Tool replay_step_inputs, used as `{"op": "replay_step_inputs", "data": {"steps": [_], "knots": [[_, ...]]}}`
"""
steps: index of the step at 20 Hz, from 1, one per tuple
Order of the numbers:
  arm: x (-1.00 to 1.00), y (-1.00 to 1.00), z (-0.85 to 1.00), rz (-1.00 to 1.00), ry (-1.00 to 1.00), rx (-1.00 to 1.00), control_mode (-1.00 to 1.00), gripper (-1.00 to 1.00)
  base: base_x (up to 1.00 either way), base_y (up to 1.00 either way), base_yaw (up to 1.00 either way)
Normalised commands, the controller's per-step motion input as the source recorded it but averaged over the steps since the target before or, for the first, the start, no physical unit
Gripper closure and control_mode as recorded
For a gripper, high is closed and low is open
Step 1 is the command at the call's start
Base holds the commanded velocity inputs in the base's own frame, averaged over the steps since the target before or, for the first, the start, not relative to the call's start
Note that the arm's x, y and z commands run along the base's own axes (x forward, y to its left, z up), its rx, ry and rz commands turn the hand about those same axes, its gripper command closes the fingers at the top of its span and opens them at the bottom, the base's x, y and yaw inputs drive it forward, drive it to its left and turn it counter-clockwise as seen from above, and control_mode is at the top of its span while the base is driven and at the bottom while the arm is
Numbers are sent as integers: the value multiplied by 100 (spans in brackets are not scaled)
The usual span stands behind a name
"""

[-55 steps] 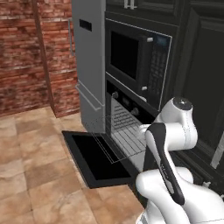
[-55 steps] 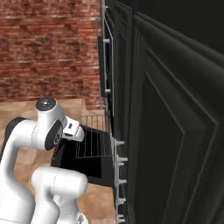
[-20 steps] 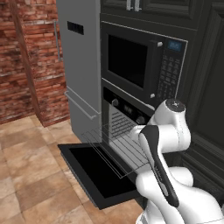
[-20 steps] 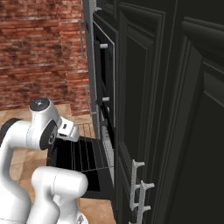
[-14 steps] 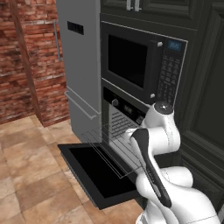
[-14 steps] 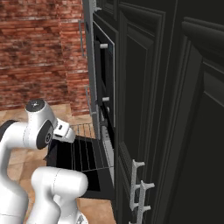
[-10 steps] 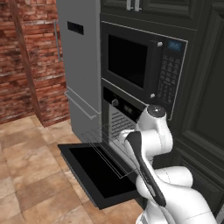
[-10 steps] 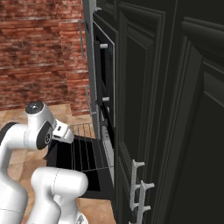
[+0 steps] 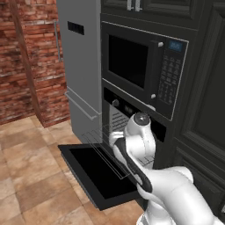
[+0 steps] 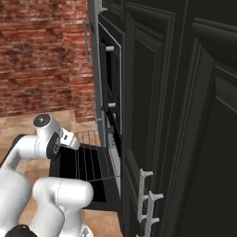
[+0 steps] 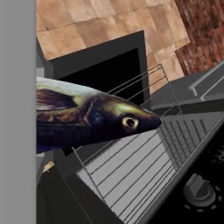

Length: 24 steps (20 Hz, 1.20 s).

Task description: Place the fish on the rack of the oven, and slide the rack back inside. Close the oven door.

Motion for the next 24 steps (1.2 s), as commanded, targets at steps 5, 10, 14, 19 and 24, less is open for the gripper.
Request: {"op": "replay_step_inputs", "data": {"steps": [5, 10, 14, 19, 24], "knots": [[51, 3, -10, 0, 1, -1, -100, 100, 0, 0, 0], [39, -2, 0, 0, 12, -2, -100, 100, 0, 0, 0], [46, -1, -6, 0, 17, -3, -100, 100, 0, 0, 0], [32, 0, -13, 0, 21, -8, -100, 100, 0, 0, 0], [37, 0, -20, 0, 19, -10, -100, 100, 0, 0, 0]]}}
